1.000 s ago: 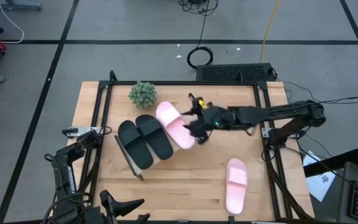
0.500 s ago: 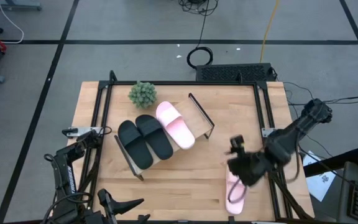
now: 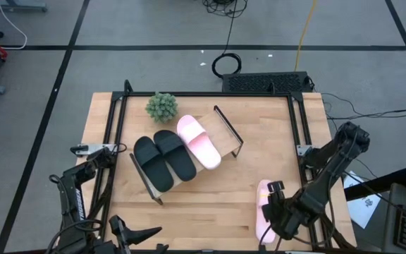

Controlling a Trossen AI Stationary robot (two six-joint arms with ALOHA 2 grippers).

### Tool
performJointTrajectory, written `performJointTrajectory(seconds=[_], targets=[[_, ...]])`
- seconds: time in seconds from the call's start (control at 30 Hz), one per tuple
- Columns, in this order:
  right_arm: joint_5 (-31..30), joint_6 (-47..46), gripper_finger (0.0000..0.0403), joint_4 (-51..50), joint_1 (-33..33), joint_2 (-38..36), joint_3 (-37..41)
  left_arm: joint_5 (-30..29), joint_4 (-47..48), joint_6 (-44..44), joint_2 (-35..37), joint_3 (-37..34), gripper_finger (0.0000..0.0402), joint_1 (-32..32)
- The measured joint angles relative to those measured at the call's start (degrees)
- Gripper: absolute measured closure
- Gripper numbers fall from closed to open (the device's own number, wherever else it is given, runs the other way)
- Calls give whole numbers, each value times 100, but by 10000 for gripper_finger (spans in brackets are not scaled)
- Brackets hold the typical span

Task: Pick and place slides into the shelf
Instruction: Put the pink slide on the shelf

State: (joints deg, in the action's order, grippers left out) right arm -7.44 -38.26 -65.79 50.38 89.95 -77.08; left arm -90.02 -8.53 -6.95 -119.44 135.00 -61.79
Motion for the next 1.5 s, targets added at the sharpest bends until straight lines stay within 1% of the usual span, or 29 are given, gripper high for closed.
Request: performJointTrajectory(seconds=[0.23,0.37,0.5,0.6,0.67,0.93,1.1,1.37,1.43,1.5], targets=[[2,-582,207,436,51,364,0,0,6,21,0,-1,211,-27],[3,-488,207,229,80,685,0,0,7,-4,0,-1,211,-55],[-2,-605,207,-340,73,954,0,2,145,1,0,0,211,-60],[-51,-677,207,-580,71,1119,0,2,155,-10,0,0,211,-91],[-170,-745,207,-579,73,1203,0,2,155,-10,0,-1,211,-97],[-186,-746,207,-258,54,1284,53,2,156,-33,0,0,211,-176],[-319,-988,207,-205,6,1283,319,2,299,-23,0,0,211,-224],[-296,-1806,207,-102,-129,1270,1173,2,334,-25,0,0,211,-252],[-287,-2010,213,-132,-156,1267,1349,2,330,-27,0,0,211,-251],[-292,-2168,229,-155,-157,1270,1445,2,353,-23,0,0,211,-250]])
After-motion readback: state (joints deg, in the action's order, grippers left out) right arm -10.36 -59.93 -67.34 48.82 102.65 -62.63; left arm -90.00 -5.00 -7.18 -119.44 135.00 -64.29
